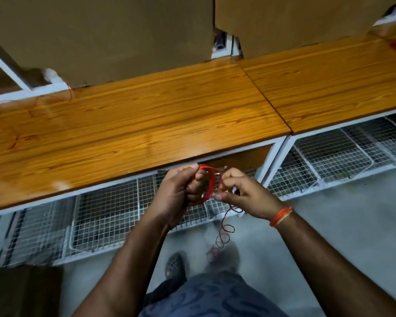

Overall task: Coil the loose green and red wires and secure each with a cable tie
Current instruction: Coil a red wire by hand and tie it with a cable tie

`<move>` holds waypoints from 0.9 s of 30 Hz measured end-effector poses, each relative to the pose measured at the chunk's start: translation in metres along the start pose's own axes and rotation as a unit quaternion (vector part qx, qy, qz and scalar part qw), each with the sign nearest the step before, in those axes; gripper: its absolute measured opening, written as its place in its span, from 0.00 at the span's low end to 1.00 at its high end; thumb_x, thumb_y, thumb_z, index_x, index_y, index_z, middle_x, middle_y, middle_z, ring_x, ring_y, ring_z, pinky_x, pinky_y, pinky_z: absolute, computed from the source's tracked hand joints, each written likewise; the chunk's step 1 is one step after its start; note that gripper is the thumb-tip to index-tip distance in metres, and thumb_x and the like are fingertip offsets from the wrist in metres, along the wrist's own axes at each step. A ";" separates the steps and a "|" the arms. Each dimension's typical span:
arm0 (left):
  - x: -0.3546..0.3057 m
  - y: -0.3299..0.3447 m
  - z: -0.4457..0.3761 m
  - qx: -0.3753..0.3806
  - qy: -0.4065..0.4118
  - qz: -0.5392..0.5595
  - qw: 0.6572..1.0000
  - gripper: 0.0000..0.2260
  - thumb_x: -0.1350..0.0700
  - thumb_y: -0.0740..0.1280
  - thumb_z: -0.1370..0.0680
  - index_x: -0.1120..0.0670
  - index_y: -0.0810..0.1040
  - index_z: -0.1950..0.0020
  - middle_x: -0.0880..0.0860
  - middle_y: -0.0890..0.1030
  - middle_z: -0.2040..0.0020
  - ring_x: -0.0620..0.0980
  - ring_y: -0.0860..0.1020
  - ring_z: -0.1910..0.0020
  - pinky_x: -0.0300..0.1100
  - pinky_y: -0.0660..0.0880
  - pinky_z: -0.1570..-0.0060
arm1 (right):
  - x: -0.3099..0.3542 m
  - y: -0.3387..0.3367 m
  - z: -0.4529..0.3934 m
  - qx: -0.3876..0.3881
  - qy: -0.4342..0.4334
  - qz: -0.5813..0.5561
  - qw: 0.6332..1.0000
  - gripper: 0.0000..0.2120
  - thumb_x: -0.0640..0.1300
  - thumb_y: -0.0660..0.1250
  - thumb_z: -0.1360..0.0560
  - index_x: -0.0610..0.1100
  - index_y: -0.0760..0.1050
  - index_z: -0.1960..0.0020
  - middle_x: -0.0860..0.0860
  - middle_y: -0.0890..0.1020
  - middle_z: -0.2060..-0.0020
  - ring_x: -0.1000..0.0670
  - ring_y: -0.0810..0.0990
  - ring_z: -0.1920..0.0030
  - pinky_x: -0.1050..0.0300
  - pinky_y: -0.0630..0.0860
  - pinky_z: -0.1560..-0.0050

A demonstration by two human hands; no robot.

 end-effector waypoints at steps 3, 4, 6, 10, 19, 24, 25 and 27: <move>-0.001 -0.001 0.011 -0.015 0.006 -0.081 0.997 0.13 0.50 0.60 0.18 0.51 0.74 0.61 0.48 0.62 0.71 0.46 0.55 0.73 0.43 0.50 0.70 | -0.029 -0.001 0.011 0.074 0.169 0.142 0.973 0.15 0.52 0.68 0.19 0.45 0.78 0.61 0.50 0.79 0.59 0.49 0.78 0.56 0.53 0.73 0.54; -0.002 0.000 0.014 -0.013 0.008 -0.095 0.995 0.13 0.50 0.60 0.18 0.51 0.73 0.61 0.48 0.62 0.71 0.46 0.55 0.73 0.43 0.50 0.70 | -0.036 -0.004 0.009 0.049 0.245 0.199 0.947 0.12 0.49 0.67 0.18 0.45 0.81 0.57 0.47 0.82 0.56 0.47 0.81 0.54 0.54 0.74 0.52; -0.007 0.006 0.019 0.002 0.014 -0.101 0.995 0.13 0.51 0.59 0.17 0.52 0.73 0.61 0.47 0.61 0.72 0.45 0.54 0.73 0.40 0.51 0.72 | -0.043 -0.008 -0.001 -0.070 0.359 0.295 0.883 0.09 0.43 0.64 0.17 0.41 0.82 0.45 0.41 0.83 0.48 0.41 0.82 0.48 0.54 0.74 0.52; -0.024 0.006 0.027 0.029 0.050 -0.080 0.995 0.13 0.52 0.57 0.15 0.53 0.72 0.58 0.46 0.60 0.72 0.45 0.54 0.74 0.39 0.51 0.74 | -0.009 0.042 -0.027 -0.155 0.206 0.116 0.959 0.08 0.43 0.62 0.16 0.43 0.80 0.48 0.45 0.83 0.52 0.42 0.82 0.49 0.54 0.74 0.55; -0.023 -0.045 0.066 0.041 0.010 -0.098 0.994 0.13 0.51 0.58 0.16 0.54 0.71 0.58 0.48 0.61 0.72 0.45 0.54 0.74 0.39 0.51 0.73 | -0.038 0.056 0.017 -0.067 0.403 0.324 0.853 0.07 0.37 0.65 0.19 0.36 0.82 0.48 0.38 0.85 0.51 0.40 0.85 0.48 0.53 0.79 0.51; -0.032 -0.060 0.078 0.033 0.007 -0.053 0.998 0.15 0.54 0.54 0.13 0.54 0.70 0.58 0.46 0.61 0.74 0.43 0.56 0.76 0.35 0.55 0.76 | 0.005 0.130 0.003 0.104 0.279 0.059 0.953 0.10 0.39 0.61 0.17 0.41 0.80 0.54 0.41 0.86 0.55 0.46 0.83 0.57 0.56 0.80 0.56; -0.035 -0.064 0.080 0.031 0.006 -0.051 0.998 0.15 0.55 0.54 0.13 0.54 0.70 0.58 0.46 0.61 0.74 0.42 0.56 0.77 0.34 0.55 0.77 | 0.006 0.135 0.012 0.222 0.309 0.084 0.921 0.08 0.37 0.62 0.19 0.41 0.79 0.52 0.40 0.86 0.52 0.46 0.82 0.57 0.57 0.79 0.59; -0.037 -0.068 0.086 0.036 -0.002 -0.069 0.997 0.15 0.55 0.54 0.13 0.54 0.70 0.58 0.47 0.61 0.74 0.43 0.55 0.76 0.35 0.53 0.76 | -0.006 0.123 0.024 0.251 0.391 0.259 0.847 0.09 0.35 0.67 0.22 0.41 0.80 0.43 0.39 0.85 0.45 0.43 0.84 0.51 0.55 0.81 0.54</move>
Point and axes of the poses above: each hand's wrist, its own z-axis away from the middle knuckle, its own y-axis out of the palm, x = y × z, the point moved 3 cm from there along -z, towards the middle knuckle
